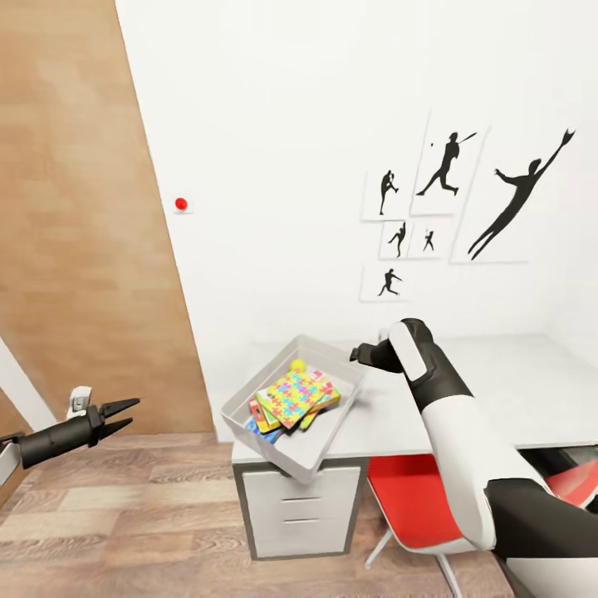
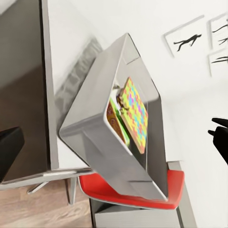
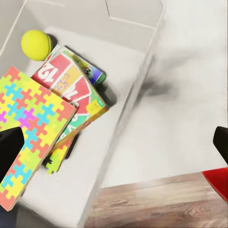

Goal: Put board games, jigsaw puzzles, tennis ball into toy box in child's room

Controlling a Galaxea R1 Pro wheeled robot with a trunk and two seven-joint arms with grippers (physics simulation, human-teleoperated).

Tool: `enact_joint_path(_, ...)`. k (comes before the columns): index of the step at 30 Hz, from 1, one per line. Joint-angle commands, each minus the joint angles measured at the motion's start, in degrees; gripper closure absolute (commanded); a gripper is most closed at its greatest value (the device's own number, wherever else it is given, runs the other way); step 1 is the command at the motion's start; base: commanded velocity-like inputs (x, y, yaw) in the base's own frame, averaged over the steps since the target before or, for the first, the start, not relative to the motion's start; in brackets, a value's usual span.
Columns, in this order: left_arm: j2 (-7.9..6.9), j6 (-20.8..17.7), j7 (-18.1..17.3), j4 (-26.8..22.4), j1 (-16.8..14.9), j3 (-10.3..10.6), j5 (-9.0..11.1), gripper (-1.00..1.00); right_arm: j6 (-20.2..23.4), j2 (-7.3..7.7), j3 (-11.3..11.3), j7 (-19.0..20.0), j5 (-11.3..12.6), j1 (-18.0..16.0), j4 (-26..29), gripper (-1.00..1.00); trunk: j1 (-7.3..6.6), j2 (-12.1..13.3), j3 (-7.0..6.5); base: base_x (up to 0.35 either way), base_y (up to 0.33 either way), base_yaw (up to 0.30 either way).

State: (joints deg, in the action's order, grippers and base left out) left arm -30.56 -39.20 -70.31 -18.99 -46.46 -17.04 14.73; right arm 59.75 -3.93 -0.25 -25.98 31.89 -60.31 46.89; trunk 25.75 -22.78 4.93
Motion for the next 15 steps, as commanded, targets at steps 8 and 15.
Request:
enact_joint_path(8, -0.21, -0.52, -0.14, 0.04, -0.02, -0.15, 0.26, -1.0, 0.11, -0.03, -0.68, -0.56, 0.54, -0.07, 0.04, -1.0, 0.04, -0.14, 0.45, 0.0, 0.197, -0.257)
enact_joint_path(15, -0.36, -0.5, -0.19, 0.08, 0.08, -0.18, 0.29, -1.0, 0.11, -0.03, -0.72, -0.56, 0.57, -0.07, 0.04, -1.0, 0.04, -0.14, 0.73, -0.019, 0.231, -0.257)
